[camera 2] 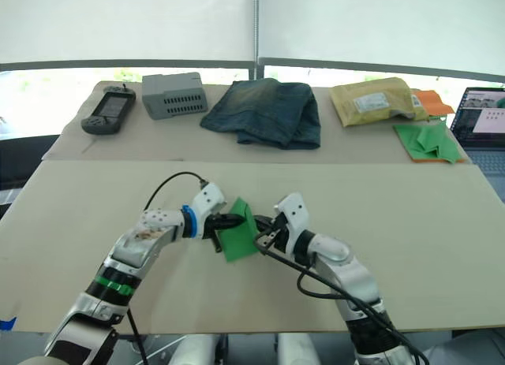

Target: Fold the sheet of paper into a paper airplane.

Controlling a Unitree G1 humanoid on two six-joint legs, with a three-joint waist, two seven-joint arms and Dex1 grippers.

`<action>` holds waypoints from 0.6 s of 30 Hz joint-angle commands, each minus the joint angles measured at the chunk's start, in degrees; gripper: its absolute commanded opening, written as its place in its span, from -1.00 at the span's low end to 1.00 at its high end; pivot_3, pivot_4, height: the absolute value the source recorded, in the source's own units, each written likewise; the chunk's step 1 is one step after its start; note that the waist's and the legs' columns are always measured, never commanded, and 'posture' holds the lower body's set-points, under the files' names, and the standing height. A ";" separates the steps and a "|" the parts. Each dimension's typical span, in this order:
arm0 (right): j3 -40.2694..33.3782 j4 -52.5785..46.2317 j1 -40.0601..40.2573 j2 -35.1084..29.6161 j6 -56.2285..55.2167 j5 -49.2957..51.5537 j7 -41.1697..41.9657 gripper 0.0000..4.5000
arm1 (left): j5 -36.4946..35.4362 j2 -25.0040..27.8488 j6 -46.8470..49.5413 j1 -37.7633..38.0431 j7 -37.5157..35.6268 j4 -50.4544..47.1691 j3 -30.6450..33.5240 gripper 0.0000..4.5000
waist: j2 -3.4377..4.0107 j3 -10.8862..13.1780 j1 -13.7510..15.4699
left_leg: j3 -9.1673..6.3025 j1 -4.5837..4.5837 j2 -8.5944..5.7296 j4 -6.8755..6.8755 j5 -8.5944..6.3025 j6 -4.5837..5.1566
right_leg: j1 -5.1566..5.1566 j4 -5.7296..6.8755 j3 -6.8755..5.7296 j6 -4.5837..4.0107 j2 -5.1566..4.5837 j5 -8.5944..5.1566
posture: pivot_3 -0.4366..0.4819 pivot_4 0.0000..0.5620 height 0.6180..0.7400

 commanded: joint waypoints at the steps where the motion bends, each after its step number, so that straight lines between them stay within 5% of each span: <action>1: 1.81 1.19 -1.76 0.64 -2.45 -0.96 2.07 -1.00 | 0.09 0.96 3.48 1.78 1.80 -0.01 0.98 -0.99 | 0.00 0.00 -0.19 | 0.00 0.03 0.00 0.00 0.00 0.00 | 0.01 0.02 0.00 0.00 0.01 0.00 | -0.05 -0.47 0.81; 18: 4.02 10.53 -6.99 3.17 -6.73 -4.29 6.16 -1.00 | -2.03 3.47 7.20 6.32 5.78 -6.09 5.58 -0.99 | 0.00 0.00 -1.03 | -0.03 0.06 0.02 -0.05 0.00 0.00 | -0.02 0.05 0.01 -0.02 -0.01 0.00 | -0.05 -0.47 0.81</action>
